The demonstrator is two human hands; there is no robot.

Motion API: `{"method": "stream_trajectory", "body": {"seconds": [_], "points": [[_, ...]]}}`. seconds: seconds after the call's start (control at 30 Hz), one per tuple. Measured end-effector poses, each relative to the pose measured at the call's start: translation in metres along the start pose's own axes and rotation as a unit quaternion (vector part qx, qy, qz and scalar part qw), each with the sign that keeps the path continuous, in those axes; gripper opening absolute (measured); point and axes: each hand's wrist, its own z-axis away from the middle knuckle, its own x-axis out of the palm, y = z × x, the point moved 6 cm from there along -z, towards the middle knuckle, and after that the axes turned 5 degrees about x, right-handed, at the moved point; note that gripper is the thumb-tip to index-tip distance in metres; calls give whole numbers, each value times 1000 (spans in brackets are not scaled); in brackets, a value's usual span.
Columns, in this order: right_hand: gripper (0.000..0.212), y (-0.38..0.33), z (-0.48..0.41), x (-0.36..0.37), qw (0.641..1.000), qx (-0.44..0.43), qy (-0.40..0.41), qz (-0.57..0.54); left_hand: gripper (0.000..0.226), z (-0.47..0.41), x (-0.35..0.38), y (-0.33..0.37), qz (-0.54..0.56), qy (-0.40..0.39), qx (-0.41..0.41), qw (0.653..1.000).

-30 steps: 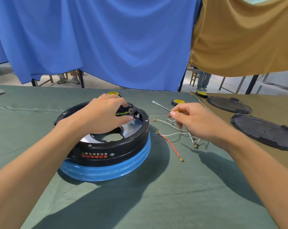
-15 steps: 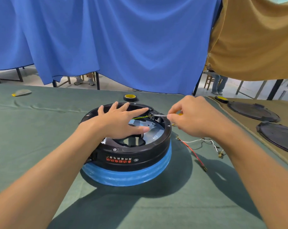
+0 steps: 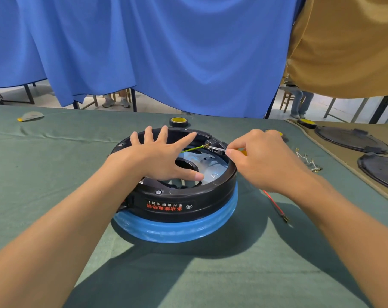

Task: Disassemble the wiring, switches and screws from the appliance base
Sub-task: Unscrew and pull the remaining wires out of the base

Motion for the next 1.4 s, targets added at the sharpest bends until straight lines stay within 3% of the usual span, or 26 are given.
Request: {"method": "stream_trajectory", "body": {"seconds": [0.1,0.53,0.67,0.8,0.93,1.1,1.4], "points": [[40,-1,2,0,1000,-12,10,-4,97,0,1,0,6,-10,7,1000],[42,-2,3,5,999,-35,26,-11,97,0,1,2,-2,-26,8,1000],[30,4,-5,-1,999,-42,9,-33,97,-1,1,2,4,-28,8,1000],[24,14,-10,-1,996,-27,-21,-82,106,-1,1,1,4,-23,-2,1000],[25,11,-8,-2,997,-47,-2,-55,122,2,-6,2,-2,7,-9,1000],[34,11,-1,1,998,-32,13,-59,99,-1,-21,8,-26,24,20,999],[37,7,-1,2,997,-51,14,-63,93,-5,-28,14,-7,-45,18,999]]}}
